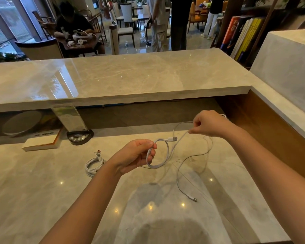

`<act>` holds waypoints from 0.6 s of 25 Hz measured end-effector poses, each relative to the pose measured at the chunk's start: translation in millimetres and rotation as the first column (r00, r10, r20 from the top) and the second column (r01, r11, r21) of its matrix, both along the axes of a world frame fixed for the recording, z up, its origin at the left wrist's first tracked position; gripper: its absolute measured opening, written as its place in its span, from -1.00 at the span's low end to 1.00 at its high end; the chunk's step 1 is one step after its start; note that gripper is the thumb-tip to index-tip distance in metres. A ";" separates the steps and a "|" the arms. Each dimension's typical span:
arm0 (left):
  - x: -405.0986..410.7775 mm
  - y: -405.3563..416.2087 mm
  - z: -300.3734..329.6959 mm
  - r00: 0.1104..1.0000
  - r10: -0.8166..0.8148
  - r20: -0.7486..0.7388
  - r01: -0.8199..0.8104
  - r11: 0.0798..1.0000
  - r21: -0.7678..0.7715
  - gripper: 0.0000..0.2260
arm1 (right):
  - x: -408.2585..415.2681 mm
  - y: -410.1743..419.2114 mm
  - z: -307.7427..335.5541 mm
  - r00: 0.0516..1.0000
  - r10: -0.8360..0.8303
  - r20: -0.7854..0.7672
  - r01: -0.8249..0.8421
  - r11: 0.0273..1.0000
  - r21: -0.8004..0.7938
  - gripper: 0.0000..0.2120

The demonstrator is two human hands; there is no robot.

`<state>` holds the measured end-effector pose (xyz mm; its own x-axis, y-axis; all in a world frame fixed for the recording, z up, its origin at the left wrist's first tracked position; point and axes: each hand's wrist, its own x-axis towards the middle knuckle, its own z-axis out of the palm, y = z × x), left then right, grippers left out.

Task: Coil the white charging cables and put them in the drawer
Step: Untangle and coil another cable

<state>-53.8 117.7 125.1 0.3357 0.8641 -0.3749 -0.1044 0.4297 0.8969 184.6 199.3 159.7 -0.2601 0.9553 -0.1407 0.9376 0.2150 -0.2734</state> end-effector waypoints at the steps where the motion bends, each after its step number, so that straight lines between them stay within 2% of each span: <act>1: 0.8 0.7 -2.6 1.000 0.029 0.010 -0.029 1.000 -0.009 -0.77 | -6.6 -1.7 1.0 0.997 -0.048 -0.064 0.051 0.998 0.033 -0.72; 3: 3.5 2.6 -7.1 0.998 0.066 0.017 -0.065 0.998 -0.018 -0.77 | -20.2 -5.7 1.3 0.978 -0.134 -0.160 0.147 0.987 0.072 -0.73; 5: 7.4 4.1 -9.9 0.998 0.061 0.001 -0.061 0.998 -0.016 -0.77 | -34.3 -8.7 -0.6 0.965 -0.193 -0.176 0.212 0.972 0.097 -0.74; 8: 15.7 4.1 -13.5 0.994 0.098 -0.040 -0.099 0.995 -0.012 -0.78 | -48.6 -17.6 0.2 0.939 -0.214 -0.270 0.237 0.970 0.053 -0.73; 10: 20.2 5.1 -17.4 0.977 0.206 -0.048 -0.207 0.978 -0.008 -0.80 | -56.4 -31.6 3.8 0.903 -0.174 -0.393 0.179 0.984 -0.024 -0.72; 12: 24.5 6.9 -21.5 0.957 0.289 -0.014 -0.289 0.957 0.009 -0.82 | -67.1 -53.7 3.1 0.887 -0.081 -0.454 0.038 0.994 -0.104 -0.70; 14: 28.0 8.8 -25.6 0.949 0.315 0.028 -0.316 0.949 0.024 -0.82 | -78.2 -77.1 -5.4 0.884 0.037 -0.467 -0.080 0.994 -0.073 -0.69; 15: 29.4 9.6 -26.2 0.947 0.315 0.065 -0.317 0.948 0.025 -0.81 | -81.8 -86.2 -12.6 0.880 0.086 -0.467 -0.098 0.995 -0.001 -0.69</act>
<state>-24.4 127.3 98.8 0.0641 0.9417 -0.3302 -0.2834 0.3344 0.8988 102.8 113.1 147.1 -0.3879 0.9217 -0.0039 0.6768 0.2820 -0.6800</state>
